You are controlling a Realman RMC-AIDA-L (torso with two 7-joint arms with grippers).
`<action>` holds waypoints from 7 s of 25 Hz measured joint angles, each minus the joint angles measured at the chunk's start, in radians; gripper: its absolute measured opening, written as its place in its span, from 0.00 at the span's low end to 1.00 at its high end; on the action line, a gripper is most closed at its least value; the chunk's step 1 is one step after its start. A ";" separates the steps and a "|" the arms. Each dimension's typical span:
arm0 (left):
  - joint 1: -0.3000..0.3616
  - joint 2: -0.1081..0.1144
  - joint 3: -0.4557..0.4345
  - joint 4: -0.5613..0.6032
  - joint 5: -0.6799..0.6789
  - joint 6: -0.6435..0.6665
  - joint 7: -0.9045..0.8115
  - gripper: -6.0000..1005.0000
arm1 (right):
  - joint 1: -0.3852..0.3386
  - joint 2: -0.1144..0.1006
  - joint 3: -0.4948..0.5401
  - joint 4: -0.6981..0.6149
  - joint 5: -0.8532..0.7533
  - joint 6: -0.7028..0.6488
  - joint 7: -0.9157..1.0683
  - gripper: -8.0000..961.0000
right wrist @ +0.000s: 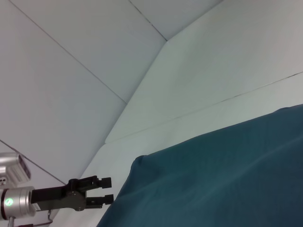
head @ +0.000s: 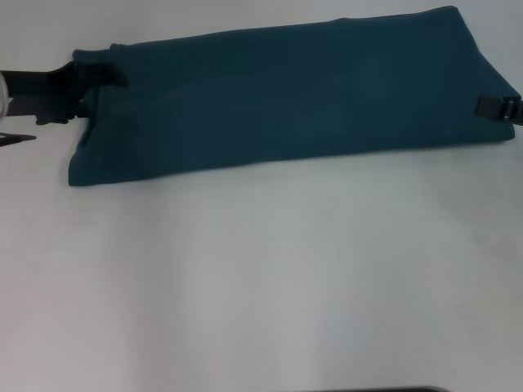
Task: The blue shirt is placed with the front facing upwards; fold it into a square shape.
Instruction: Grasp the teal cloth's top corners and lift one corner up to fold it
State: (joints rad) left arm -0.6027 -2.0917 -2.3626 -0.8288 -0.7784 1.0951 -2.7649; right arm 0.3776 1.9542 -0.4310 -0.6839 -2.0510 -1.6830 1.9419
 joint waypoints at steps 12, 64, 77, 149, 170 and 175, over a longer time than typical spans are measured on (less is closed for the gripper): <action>0.011 -0.002 -0.007 -0.007 0.074 -0.042 -0.007 0.88 | 0.000 0.000 -0.001 0.000 0.000 -0.001 0.000 0.95; -0.172 0.029 0.030 0.104 0.217 0.129 -0.066 0.86 | -0.008 -0.001 0.000 0.000 0.000 -0.006 -0.011 0.95; -0.179 0.023 0.035 0.061 0.237 0.152 -0.075 0.56 | -0.007 -0.002 0.003 0.000 0.002 -0.007 -0.012 0.95; -0.035 0.154 -0.115 -0.091 0.051 0.476 -0.029 0.07 | 0.006 0.009 -0.002 0.000 0.000 0.006 -0.012 0.94; -0.100 0.103 0.008 -0.353 0.232 0.574 -0.155 0.07 | 0.006 0.007 -0.003 0.000 0.000 0.002 -0.009 0.94; -0.158 0.094 0.015 -0.366 0.279 0.602 -0.163 0.07 | 0.003 0.007 -0.004 0.000 0.000 0.005 -0.011 0.94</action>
State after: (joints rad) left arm -0.7607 -1.9978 -2.3475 -1.1945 -0.4997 1.6974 -2.9280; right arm 0.3811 1.9609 -0.4351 -0.6842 -2.0509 -1.6776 1.9309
